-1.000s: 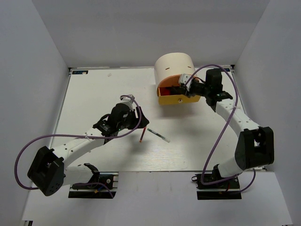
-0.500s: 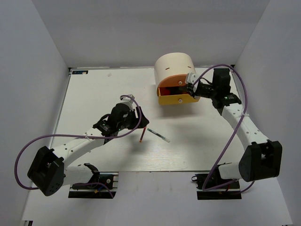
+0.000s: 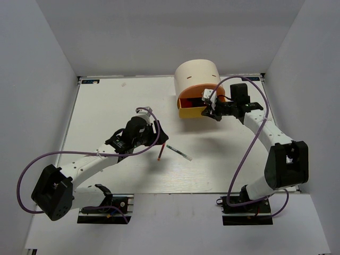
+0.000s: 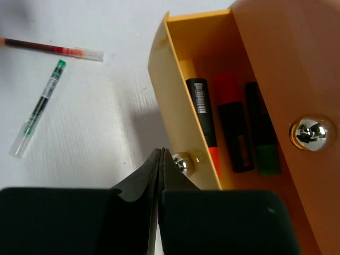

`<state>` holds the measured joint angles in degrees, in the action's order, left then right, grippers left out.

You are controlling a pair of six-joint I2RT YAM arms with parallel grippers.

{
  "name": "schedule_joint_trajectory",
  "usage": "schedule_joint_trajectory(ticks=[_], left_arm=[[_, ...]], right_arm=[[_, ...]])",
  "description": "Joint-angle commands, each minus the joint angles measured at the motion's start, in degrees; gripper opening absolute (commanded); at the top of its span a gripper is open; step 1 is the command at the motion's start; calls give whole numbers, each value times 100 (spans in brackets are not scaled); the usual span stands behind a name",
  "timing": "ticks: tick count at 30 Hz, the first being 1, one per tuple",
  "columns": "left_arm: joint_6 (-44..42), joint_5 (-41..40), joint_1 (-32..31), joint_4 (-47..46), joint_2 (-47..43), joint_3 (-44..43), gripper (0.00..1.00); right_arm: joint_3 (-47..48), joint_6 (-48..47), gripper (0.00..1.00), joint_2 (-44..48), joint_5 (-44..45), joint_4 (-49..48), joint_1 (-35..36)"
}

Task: Sort the stationery into containers
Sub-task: Close the drawer in the storage box.

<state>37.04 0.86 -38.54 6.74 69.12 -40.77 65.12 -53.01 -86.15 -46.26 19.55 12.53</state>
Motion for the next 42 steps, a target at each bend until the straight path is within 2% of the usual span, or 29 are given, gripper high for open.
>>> schedule_joint_trajectory(ticks=[1, 9, 42], left_arm=[[-39, 10, -30, -129, -48, -27, 77], [-39, 10, -30, -129, 4, -79, 77], [-39, -42, -30, -24, 5, -133, 77]], right_arm=[[80, 246, 0, -60, 363, -399, 65], [-122, 590, 0, -148, 1084, -1295, 179], [396, 898, 0, -877, 2156, -2315, 478]])
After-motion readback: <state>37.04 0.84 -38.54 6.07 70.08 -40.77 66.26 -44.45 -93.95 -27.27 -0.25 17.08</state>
